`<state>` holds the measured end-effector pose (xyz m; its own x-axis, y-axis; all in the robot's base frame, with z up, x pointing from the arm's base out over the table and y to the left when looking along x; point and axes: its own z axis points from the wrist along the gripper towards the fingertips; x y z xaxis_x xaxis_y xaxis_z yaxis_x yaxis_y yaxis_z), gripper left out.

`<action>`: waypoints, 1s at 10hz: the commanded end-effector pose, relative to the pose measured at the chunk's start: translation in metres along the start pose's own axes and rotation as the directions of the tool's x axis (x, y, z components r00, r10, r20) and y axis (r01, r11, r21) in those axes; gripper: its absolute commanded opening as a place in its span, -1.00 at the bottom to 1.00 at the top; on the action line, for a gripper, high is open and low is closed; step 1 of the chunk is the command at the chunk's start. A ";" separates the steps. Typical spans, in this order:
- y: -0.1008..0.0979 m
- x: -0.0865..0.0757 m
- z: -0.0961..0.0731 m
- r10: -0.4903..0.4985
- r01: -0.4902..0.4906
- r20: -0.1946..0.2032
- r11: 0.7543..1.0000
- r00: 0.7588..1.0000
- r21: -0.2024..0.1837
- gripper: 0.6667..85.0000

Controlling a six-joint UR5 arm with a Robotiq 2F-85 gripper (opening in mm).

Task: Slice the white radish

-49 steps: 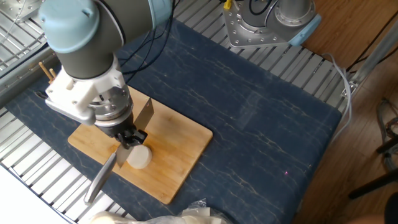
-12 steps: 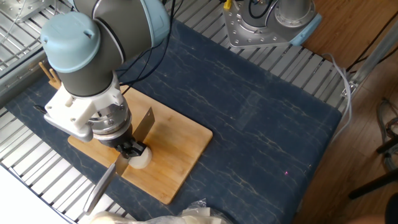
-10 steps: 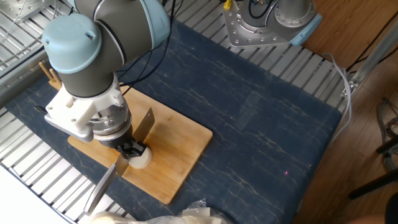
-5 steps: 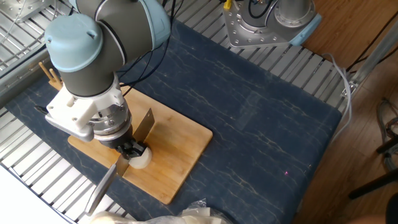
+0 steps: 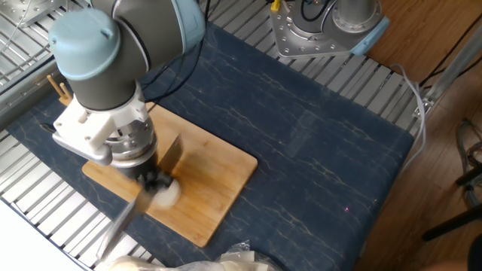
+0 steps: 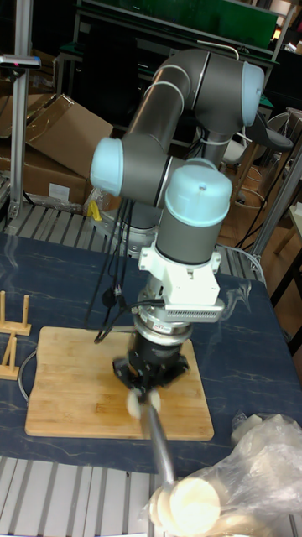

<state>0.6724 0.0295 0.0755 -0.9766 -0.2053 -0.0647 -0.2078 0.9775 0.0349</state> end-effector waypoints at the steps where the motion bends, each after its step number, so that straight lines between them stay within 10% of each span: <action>1: 0.005 0.003 -0.009 0.013 -0.013 -0.008 1.000 1.000 -0.016 -0.99; 10: 0.024 0.010 -0.026 0.060 -0.060 -0.039 0.998 0.997 -0.002 -0.99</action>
<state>0.6595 0.0413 0.0938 -0.9847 -0.1715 -0.0317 -0.1726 0.9843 0.0365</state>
